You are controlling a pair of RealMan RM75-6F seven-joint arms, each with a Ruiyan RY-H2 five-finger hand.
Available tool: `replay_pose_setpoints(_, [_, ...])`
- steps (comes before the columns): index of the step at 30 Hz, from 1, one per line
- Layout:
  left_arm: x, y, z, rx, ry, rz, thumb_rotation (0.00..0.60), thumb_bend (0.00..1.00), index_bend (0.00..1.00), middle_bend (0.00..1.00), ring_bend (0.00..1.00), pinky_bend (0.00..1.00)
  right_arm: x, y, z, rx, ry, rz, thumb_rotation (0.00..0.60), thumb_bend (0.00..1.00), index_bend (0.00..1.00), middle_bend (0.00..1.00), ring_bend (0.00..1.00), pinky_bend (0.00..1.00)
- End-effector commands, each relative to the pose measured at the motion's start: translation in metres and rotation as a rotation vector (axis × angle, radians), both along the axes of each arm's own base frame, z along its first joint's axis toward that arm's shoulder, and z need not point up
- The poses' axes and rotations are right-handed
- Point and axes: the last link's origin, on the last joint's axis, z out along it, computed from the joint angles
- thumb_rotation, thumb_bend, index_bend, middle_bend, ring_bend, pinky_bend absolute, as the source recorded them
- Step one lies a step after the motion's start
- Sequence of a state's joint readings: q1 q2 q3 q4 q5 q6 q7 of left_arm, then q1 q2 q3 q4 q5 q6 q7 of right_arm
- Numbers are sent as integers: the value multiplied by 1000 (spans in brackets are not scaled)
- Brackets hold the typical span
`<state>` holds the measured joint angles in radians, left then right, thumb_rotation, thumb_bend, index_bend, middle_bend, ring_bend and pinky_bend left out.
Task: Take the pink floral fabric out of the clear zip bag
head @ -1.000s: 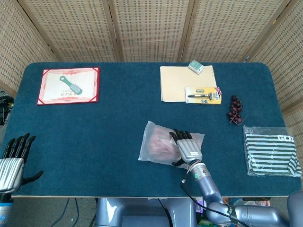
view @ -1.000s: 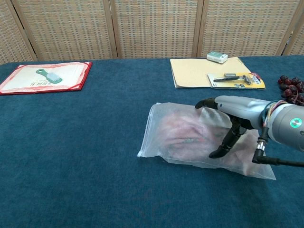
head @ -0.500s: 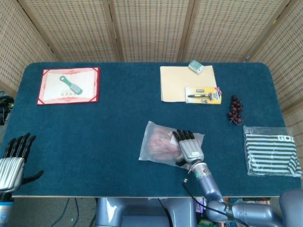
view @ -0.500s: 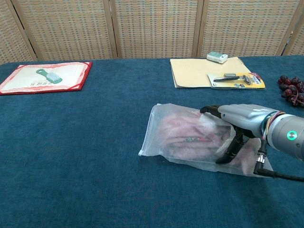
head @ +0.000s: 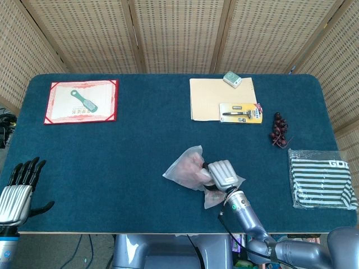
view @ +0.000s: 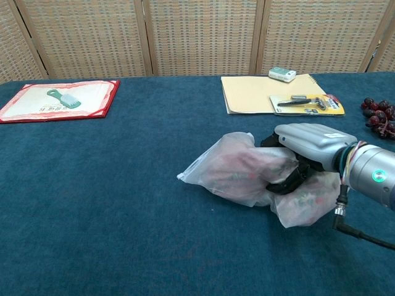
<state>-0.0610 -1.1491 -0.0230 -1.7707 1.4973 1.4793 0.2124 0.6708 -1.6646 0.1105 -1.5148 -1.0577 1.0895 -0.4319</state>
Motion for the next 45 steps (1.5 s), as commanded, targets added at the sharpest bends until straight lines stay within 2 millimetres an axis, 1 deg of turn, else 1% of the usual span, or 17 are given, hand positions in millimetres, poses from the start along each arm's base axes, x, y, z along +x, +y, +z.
replay_pose_setpoints(1, [0,5,1,8,-13,0,600,108,0,0,0,0,-1,-3,6,-37,-23,70,600,904,564,660,624,759])
replay_pose_setpoints(3, [0,12,3,19,-23,-3,600,108,0,0,0,0,6,-8,11,-73,-46,138,600,904,566,662,626,759])
replay_pose_setpoints(4, [0,20,6,24,-21,-9,600,108,0,0,0,0,13,-11,14,-90,-66,187,600,903,566,662,626,759])
replay_pose_setpoints(8, [6,43,13,10,-24,-44,600,108,0,0,0,0,27,-20,17,-87,-123,295,600,904,566,662,626,759])
replay_pose_setpoints(10, [14,58,18,-11,-66,-84,600,108,0,0,0,0,37,-26,19,-86,-151,350,600,903,566,663,626,759])
replay_pose_setpoints(13, [24,72,27,-42,-112,-114,600,107,0,0,0,0,47,-33,22,-84,-179,404,600,904,566,663,626,759])
replay_pose_setpoints(14, [30,80,32,-53,-119,-133,600,108,0,0,0,0,52,-37,23,-87,-189,430,600,904,566,663,626,759])
replay_pose_setpoints(16, [37,90,37,-62,-132,-160,600,108,25,0,0,0,59,-40,23,-86,-197,460,600,904,566,663,626,759])
replay_pose_setpoints(19, [54,113,40,-75,-139,-214,600,107,112,0,0,0,73,-45,21,-81,-210,510,600,904,566,663,626,759])
replay_pose_setpoints(21, [65,126,36,-96,-149,-238,600,107,211,0,0,0,82,-48,16,-78,-223,520,600,903,566,663,626,759])
replay_pose_setpoints(23, [76,142,29,-137,-171,-242,600,107,264,0,0,0,92,-51,7,-69,-241,517,600,903,566,663,626,759])
replay_pose_setpoints(24, [79,146,27,-144,-168,-243,600,108,281,0,0,0,95,-52,4,-69,-244,518,600,903,566,663,626,759])
replay_pose_setpoints(28, [92,160,13,-186,-192,-245,600,107,314,0,0,0,105,-54,-6,-64,-264,512,600,903,566,663,626,759])
replay_pose_setpoints(29, [97,165,6,-203,-205,-244,600,107,325,0,0,0,108,-55,-9,-62,-267,510,600,904,566,663,626,759])
replay_pose_setpoints(34, [103,175,-7,-228,-232,-230,600,107,350,0,0,0,113,-58,-14,-66,-277,502,600,904,566,663,626,759])
replay_pose_setpoints(41, [117,188,-36,-298,-290,-201,600,108,394,0,0,0,115,-61,-13,-83,-279,492,600,904,566,663,626,759])
replay_pose_setpoints(45, [121,191,-44,-302,-294,-190,600,107,397,0,0,0,114,-61,-11,-81,-284,487,600,904,566,663,626,759])
